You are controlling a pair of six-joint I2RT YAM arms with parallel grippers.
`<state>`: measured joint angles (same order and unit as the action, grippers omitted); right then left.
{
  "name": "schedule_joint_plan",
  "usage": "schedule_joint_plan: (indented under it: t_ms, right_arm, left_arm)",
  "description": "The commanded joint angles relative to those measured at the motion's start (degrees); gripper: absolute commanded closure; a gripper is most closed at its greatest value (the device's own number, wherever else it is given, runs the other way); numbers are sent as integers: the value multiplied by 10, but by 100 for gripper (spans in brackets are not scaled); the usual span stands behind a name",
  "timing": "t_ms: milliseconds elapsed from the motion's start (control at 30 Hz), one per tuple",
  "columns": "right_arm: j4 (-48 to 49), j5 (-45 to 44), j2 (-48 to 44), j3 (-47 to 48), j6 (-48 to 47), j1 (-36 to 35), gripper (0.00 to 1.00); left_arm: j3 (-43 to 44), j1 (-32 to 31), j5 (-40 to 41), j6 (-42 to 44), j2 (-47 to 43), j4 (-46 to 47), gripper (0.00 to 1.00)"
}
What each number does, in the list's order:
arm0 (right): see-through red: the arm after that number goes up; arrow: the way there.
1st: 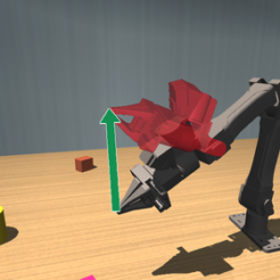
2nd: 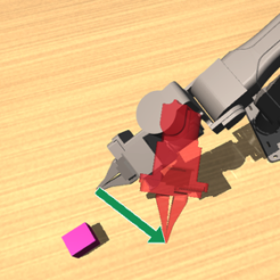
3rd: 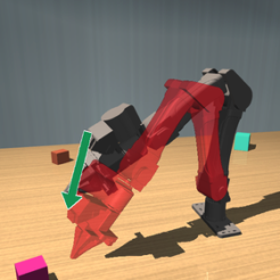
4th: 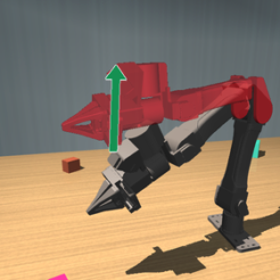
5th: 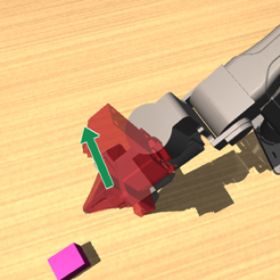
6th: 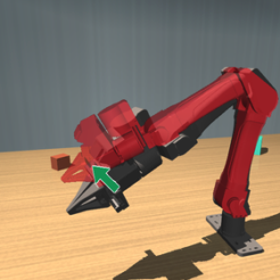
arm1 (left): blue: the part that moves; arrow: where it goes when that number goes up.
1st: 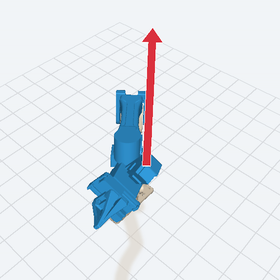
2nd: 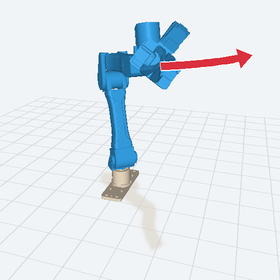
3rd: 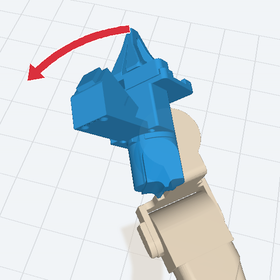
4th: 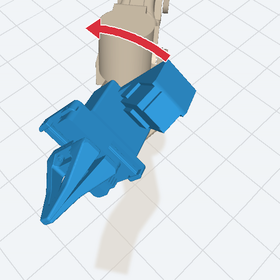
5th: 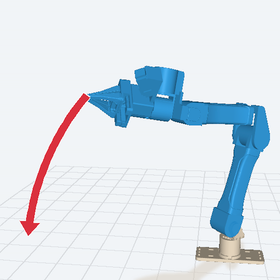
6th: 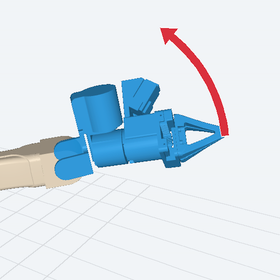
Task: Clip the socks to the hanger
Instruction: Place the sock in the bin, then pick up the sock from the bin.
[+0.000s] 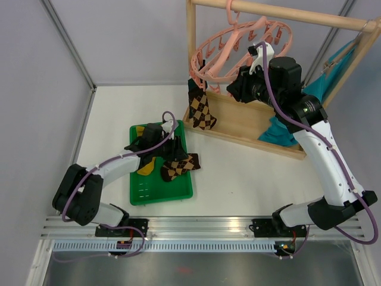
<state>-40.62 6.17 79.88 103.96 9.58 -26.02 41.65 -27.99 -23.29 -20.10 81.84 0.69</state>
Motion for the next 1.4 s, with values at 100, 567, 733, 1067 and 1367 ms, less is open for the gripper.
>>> schedule_joint_plan:
  t_ms: [100, 567, 733, 1067, 1367]
  right_arm:
    - [32, -4, -17, -5, -8, 2, 99]
    - [30, -10, -15, -1, 0, 2, 100]
    - [35, -9, -20, -12, 3, 2, 100]
    - [37, -5, -31, -21, 3, 2, 100]
    - [41, -6, -34, -32, 3, 3, 100]
  left_arm:
    - [50, -6, 67, 25, -46, -49, 48]
    - [152, -255, 466, 126, -28, -218, 41]
    - [172, -339, 607, 145, 28, -255, 34]
    - [228, -428, 750, 233, 192, -297, 34]
    - [225, -437, 787, 262, 219, -293, 34]
